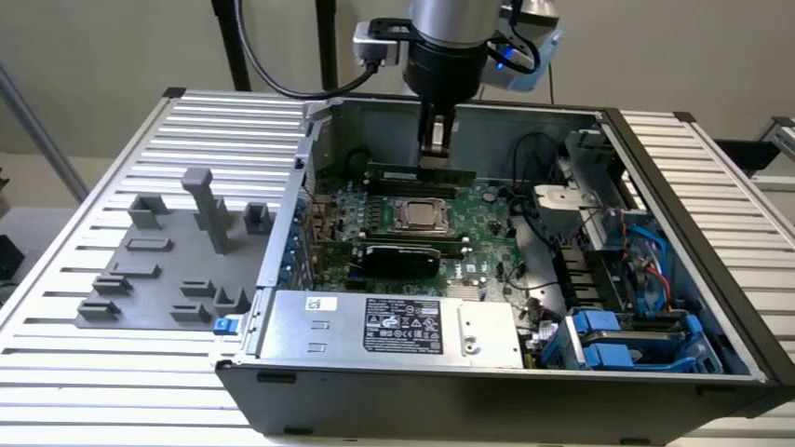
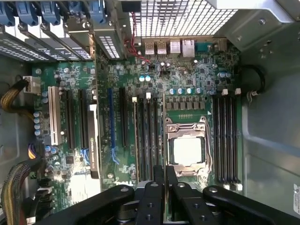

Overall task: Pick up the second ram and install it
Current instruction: 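Insert the second ram into the second slot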

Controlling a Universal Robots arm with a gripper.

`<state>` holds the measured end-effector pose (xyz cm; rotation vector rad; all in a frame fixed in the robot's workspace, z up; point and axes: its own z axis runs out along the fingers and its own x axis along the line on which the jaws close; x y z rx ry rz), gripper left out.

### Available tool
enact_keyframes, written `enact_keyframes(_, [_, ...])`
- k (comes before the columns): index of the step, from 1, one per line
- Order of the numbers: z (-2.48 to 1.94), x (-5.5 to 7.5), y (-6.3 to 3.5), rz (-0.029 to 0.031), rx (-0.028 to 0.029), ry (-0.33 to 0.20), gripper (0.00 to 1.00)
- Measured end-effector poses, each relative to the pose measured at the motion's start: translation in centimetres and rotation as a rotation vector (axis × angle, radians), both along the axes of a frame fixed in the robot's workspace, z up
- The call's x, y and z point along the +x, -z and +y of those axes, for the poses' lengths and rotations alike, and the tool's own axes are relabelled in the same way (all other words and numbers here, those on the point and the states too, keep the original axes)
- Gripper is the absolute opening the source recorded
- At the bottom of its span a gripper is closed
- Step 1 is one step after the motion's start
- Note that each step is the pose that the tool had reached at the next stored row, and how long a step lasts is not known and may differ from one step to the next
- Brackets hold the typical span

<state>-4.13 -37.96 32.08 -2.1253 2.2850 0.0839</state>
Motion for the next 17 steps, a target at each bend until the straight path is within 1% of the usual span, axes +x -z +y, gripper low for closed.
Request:
enact_keyframes(7, [0.0, 0.3, 1.27, -0.0001, 0.0001, 0.0, 0.0])
enact_keyframes(17, [0.0, 0.3, 3.09, -0.0001, -0.0001, -0.005, 0.0])
